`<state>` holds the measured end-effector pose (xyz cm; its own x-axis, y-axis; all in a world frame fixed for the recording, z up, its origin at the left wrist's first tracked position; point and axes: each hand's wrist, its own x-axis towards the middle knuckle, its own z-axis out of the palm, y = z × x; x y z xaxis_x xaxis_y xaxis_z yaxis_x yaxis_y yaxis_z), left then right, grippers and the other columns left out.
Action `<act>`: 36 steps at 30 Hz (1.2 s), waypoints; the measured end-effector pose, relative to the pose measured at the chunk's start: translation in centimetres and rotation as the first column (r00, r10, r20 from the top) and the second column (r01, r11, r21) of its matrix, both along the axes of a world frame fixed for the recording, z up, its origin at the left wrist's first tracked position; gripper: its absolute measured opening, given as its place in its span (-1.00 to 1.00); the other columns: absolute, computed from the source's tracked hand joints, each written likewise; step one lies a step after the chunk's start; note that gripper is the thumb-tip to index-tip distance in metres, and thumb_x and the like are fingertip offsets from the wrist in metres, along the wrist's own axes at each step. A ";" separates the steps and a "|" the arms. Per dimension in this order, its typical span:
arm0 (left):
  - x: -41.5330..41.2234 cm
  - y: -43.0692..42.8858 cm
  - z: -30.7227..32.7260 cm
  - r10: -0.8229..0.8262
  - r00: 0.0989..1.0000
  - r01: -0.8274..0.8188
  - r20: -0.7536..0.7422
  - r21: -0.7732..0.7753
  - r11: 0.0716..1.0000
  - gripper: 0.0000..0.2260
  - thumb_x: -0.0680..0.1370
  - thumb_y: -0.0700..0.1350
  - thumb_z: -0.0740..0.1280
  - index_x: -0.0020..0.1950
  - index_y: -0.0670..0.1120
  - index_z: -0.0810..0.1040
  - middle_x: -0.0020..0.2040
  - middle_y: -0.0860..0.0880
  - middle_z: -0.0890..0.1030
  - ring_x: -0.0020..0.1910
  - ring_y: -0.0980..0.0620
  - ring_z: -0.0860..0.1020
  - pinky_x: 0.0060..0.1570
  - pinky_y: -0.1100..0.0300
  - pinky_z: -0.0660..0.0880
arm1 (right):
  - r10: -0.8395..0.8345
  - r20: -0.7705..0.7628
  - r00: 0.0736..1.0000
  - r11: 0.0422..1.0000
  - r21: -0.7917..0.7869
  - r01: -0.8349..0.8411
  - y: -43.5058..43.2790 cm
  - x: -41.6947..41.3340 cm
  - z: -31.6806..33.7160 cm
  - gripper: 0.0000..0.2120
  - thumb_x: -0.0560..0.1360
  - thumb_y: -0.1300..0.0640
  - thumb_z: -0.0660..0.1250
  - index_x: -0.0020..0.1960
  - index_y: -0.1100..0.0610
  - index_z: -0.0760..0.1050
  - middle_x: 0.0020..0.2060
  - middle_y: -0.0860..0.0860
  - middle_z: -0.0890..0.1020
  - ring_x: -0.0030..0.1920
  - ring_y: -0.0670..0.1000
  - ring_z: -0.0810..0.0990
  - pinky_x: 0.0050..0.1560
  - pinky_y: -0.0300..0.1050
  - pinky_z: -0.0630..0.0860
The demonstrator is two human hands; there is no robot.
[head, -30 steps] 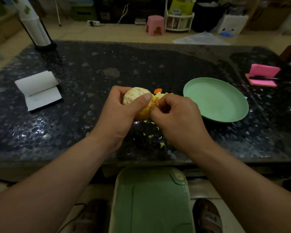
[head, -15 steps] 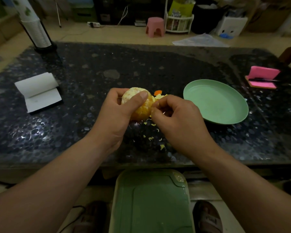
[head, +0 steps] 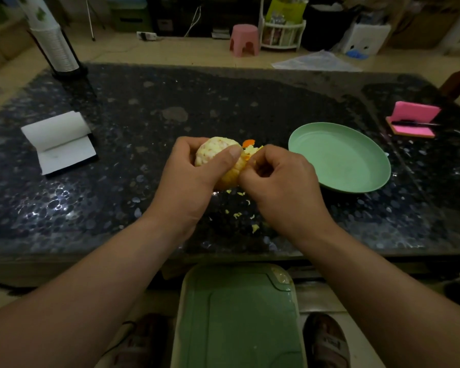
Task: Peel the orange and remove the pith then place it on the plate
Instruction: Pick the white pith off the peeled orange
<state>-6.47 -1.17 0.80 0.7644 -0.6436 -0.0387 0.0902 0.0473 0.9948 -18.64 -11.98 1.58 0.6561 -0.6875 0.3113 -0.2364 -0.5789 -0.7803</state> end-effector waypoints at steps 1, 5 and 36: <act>0.0 0.0 0.2 -0.001 0.999 0.001 -0.048 -0.007 1.000 -0.45 0.41 0.14 0.59 0.29 -0.06 0.53 0.21 -0.10 0.70 0.12 -0.07 0.73 0.10 -0.14 0.70 | 0.002 -0.009 1.000 1.000 -0.003 -0.002 -0.1 0.0 0.0 -0.85 0.50 0.10 0.46 -0.23 0.05 0.56 -0.39 -0.04 0.60 -0.34 -0.04 0.56 -0.28 0.04 0.55; 0.4 0.1 1.0 -0.047 0.954 0.034 -0.295 -0.048 0.998 -0.58 0.56 0.13 0.49 0.30 -0.09 0.59 0.20 -0.12 0.72 0.08 -0.07 0.71 -0.07 -0.03 0.69 | -0.039 -0.056 0.998 0.999 -0.004 0.039 -1.7 -0.1 -0.6 -0.89 0.54 0.12 0.42 -0.18 0.06 0.59 -0.32 -0.05 0.62 -0.28 -0.06 0.57 -0.27 -0.05 0.50; -1.0 0.5 3.1 -0.204 0.727 0.069 -0.656 -0.225 0.972 -0.42 0.68 0.28 0.13 0.40 -0.15 0.59 0.31 -0.22 0.67 -0.07 -0.08 0.63 -0.27 0.16 0.54 | 0.151 -0.108 0.983 0.987 0.065 -0.144 -0.3 -1.6 4.0 -0.90 0.60 -0.05 0.47 0.01 -0.03 0.61 -0.19 -0.11 0.66 -0.25 -0.19 0.63 -0.33 -0.38 0.46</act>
